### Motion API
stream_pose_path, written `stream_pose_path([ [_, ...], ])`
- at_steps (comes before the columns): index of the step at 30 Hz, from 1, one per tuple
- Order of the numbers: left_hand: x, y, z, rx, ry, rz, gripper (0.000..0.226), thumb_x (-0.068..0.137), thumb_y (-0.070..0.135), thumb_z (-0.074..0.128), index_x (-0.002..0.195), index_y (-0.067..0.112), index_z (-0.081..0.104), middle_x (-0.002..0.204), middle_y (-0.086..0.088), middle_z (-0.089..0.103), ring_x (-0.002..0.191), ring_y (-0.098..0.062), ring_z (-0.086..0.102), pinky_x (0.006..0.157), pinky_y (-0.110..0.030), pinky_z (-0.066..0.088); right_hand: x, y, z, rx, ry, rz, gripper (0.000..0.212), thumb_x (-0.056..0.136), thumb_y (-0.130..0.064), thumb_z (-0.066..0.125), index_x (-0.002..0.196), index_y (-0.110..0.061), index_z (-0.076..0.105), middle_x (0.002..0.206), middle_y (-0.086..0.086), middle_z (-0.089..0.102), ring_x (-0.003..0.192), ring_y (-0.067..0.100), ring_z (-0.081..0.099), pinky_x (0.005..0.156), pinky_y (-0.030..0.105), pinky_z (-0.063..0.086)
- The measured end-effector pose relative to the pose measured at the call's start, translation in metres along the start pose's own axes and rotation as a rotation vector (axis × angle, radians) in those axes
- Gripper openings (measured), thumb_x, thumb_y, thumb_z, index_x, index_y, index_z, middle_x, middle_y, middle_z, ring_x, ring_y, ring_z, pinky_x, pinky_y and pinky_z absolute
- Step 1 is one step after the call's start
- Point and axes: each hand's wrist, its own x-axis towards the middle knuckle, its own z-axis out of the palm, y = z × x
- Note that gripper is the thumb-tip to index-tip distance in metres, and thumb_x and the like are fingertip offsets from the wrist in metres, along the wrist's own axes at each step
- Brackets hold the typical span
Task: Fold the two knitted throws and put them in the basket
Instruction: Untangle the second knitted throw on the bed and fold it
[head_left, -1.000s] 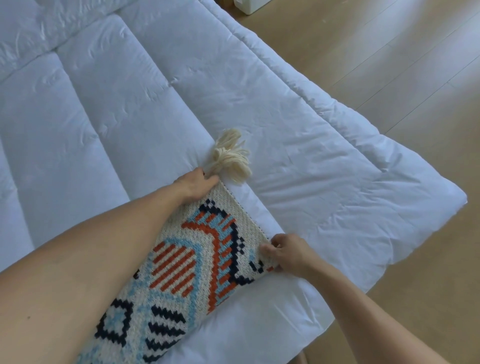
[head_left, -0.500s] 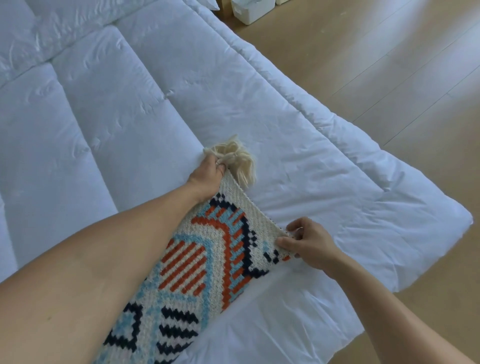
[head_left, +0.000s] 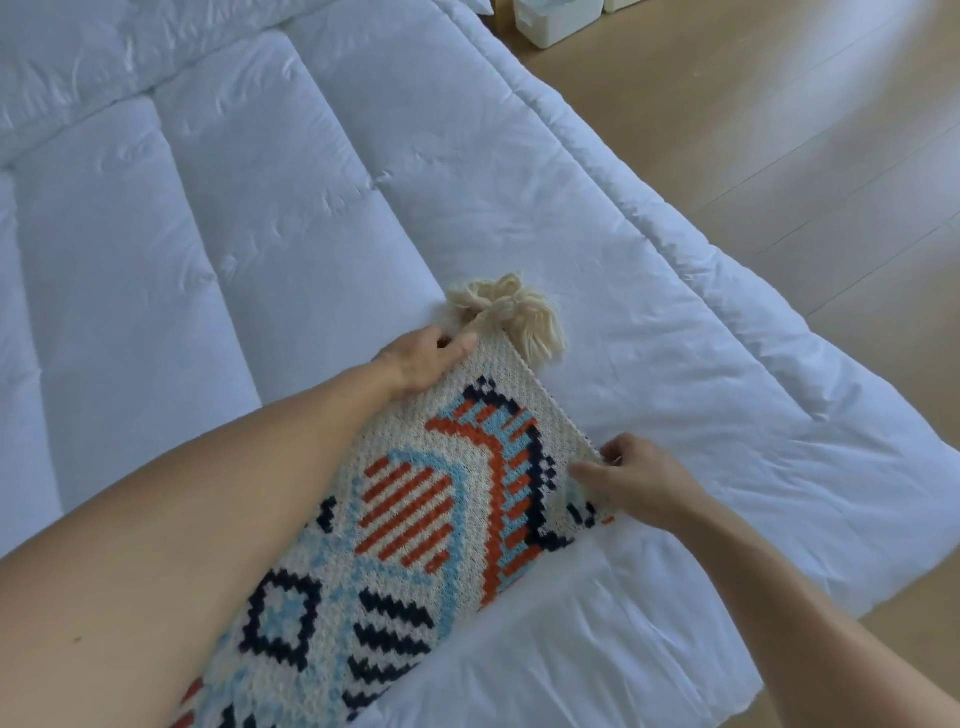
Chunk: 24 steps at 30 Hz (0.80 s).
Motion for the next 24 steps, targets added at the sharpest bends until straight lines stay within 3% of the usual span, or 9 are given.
stream_pose_path([
  [2, -0.013, -0.013, -0.005, 0.071, -0.061, -0.034, 0.085, 0.073, 0.088, 0.020, 0.110, 0.019, 0.051, 0.124, -0.015, 0.057, 0.103, -0.024, 0.055, 0.093, -0.042, 0.047, 0.006, -0.018, 0.000, -0.002, 0.026, -0.010, 0.048, 0.091, -0.058, 0.054, 0.086, -0.011, 0.061, 0.076, 0.006, 0.069, 0.062, 0.013, 0.059, 0.057, 0.027, 0.044],
  [4, -0.022, -0.025, -0.001, 0.112, -0.109, -0.051, 0.092, 0.077, 0.084, 0.020, 0.128, 0.012, 0.047, 0.132, -0.016, 0.054, 0.114, -0.027, 0.054, 0.097, -0.041, 0.045, 0.013, -0.031, 0.009, -0.032, 0.031, -0.023, 0.046, 0.095, -0.060, 0.044, 0.092, -0.015, 0.056, 0.080, 0.002, 0.064, 0.067, 0.013, 0.057, 0.058, 0.027, 0.047],
  [6, -0.026, -0.030, 0.005, 0.149, -0.078, -0.025, 0.081, 0.090, 0.072, 0.026, 0.137, 0.008, 0.041, 0.132, -0.015, 0.054, 0.115, -0.028, 0.054, 0.092, -0.038, 0.045, 0.019, -0.033, 0.020, -0.048, 0.019, -0.037, 0.047, 0.097, -0.059, 0.038, 0.099, -0.015, 0.053, 0.086, 0.003, 0.062, 0.075, 0.017, 0.059, 0.068, 0.035, 0.054],
  [10, -0.016, -0.024, 0.010, 0.215, 0.176, 0.090, 0.044, 0.099, 0.058, 0.030, 0.100, 0.015, 0.043, 0.077, -0.002, 0.053, 0.070, -0.022, 0.053, 0.055, -0.031, 0.038, 0.022, -0.027, 0.016, -0.077, 0.190, -0.122, 0.042, 0.101, -0.054, 0.034, 0.092, -0.016, 0.047, 0.079, 0.000, 0.056, 0.069, 0.017, 0.054, 0.060, 0.035, 0.046],
  [14, -0.007, -0.017, 0.022, 0.193, 0.361, 0.096, 0.037, 0.098, 0.056, 0.038, 0.098, 0.020, 0.040, 0.079, 0.001, 0.056, 0.060, -0.016, 0.051, 0.049, -0.027, 0.035, 0.027, -0.016, 0.012, -0.209, 0.377, -0.131, 0.040, 0.101, -0.054, 0.033, 0.091, -0.018, 0.045, 0.076, 0.000, 0.056, 0.065, 0.018, 0.051, 0.057, 0.035, 0.040],
  [17, -0.016, -0.016, 0.028, 0.273, 0.436, 0.049, 0.045, 0.097, 0.056, 0.037, 0.113, 0.015, 0.045, 0.103, -0.003, 0.057, 0.085, -0.020, 0.055, 0.068, -0.032, 0.044, 0.028, -0.021, 0.019, -0.284, 0.340, -0.021, 0.041, 0.099, -0.057, 0.034, 0.097, -0.018, 0.048, 0.091, 0.005, 0.061, 0.076, 0.023, 0.054, 0.067, 0.037, 0.044],
  [19, -0.031, -0.022, 0.033, 0.363, 0.597, 0.114, 0.059, 0.095, 0.055, 0.032, 0.127, 0.007, 0.045, 0.122, -0.011, 0.052, 0.109, -0.027, 0.051, 0.093, -0.039, 0.041, 0.027, -0.031, 0.019, -0.350, 0.437, -0.085, 0.044, 0.098, -0.055, 0.038, 0.119, -0.018, 0.050, 0.118, 0.007, 0.058, 0.104, 0.027, 0.052, 0.089, 0.041, 0.044],
  [22, -0.062, -0.028, 0.057, 0.341, 0.686, 0.219, 0.070, 0.095, 0.049, 0.034, 0.147, 0.003, 0.031, 0.154, -0.016, 0.030, 0.143, -0.030, 0.026, 0.118, -0.049, 0.020, 0.024, -0.053, 0.025, -0.441, 0.469, -0.387, 0.062, 0.100, -0.053, 0.034, 0.152, -0.022, 0.026, 0.159, 0.001, 0.027, 0.147, 0.023, 0.018, 0.119, 0.042, 0.018],
  [24, -0.081, -0.035, 0.076, 0.303, 0.676, 0.231, 0.071, 0.095, 0.045, 0.035, 0.153, 0.006, 0.022, 0.162, -0.013, 0.014, 0.150, -0.027, 0.009, 0.120, -0.051, 0.008, 0.026, -0.068, 0.036, -0.553, 0.356, -0.572, 0.063, 0.101, -0.057, 0.022, 0.156, -0.028, 0.012, 0.165, -0.002, 0.004, 0.152, 0.019, -0.005, 0.123, 0.042, 0.004],
])
